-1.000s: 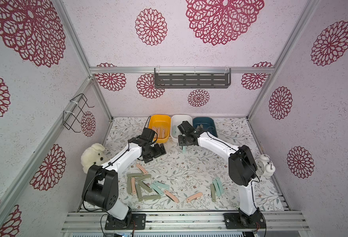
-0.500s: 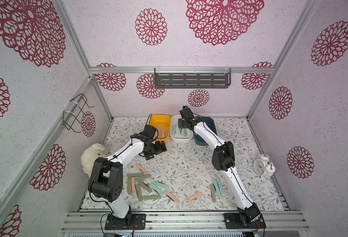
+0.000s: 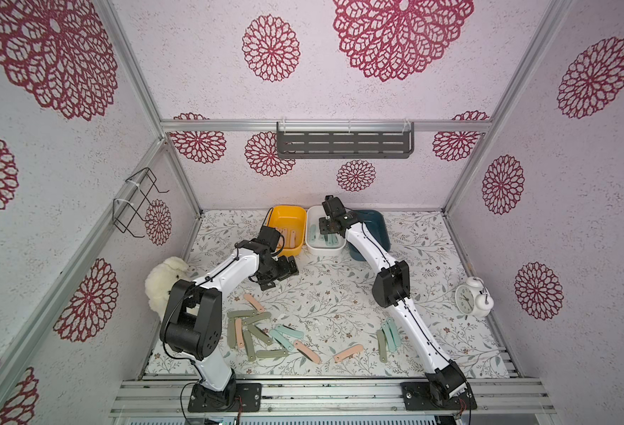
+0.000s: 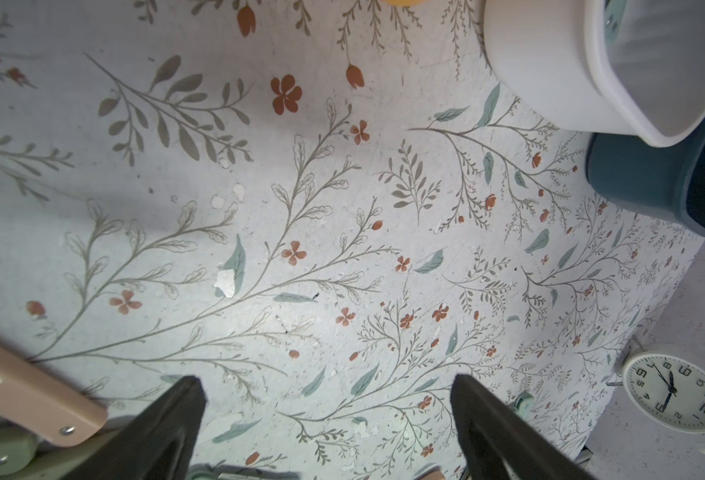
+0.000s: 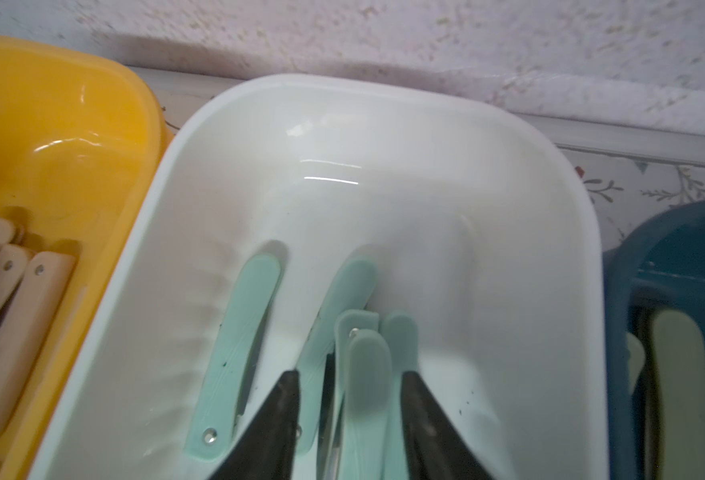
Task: Place the fruit knives into the storage box by color
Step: Place the fruit knife in the storage box.
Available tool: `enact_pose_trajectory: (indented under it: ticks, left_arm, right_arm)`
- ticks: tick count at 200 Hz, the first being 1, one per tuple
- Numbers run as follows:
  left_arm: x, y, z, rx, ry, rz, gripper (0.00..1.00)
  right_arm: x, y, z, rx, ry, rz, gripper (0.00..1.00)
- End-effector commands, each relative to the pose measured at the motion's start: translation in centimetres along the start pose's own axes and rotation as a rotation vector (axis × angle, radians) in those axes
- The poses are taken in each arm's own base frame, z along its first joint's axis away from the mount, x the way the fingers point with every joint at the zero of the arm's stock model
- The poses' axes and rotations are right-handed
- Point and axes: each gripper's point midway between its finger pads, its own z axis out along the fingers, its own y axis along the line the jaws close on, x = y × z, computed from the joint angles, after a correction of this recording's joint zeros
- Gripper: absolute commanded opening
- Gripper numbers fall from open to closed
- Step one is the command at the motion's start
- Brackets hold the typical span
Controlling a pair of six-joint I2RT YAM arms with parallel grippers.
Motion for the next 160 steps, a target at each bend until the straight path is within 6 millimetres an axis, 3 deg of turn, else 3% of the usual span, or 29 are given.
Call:
enact_pose_trajectory:
  ticks: [1, 44, 107, 160]
  left_arm:
    - [0.9, 0.3, -1.1, -0.011, -0.006, -0.004, 0.97]
    - [2.8, -0.1, -1.2, -0.021, -0.005, 0.012, 0.97]
    - [4.3, -1.2, -2.6, -0.007, -0.054, 0.048, 0.97]
    - [4.8, -2.4, -4.1, 0.000, -0.098, 0.090, 0.97]
  right_arm:
    - [-5.9, 1.0, -7.2, -0.057, -0.119, -0.023, 0.56]
    - [-5.9, 2.3, -11.5, -0.022, -0.100, -0.080, 0.86]
    - [-7.2, 3.5, -18.1, -0.013, -0.133, -0.122, 0.97]
    - [-10.2, 3.1, -25.7, -0.004, -0.247, -0.115, 0.99]
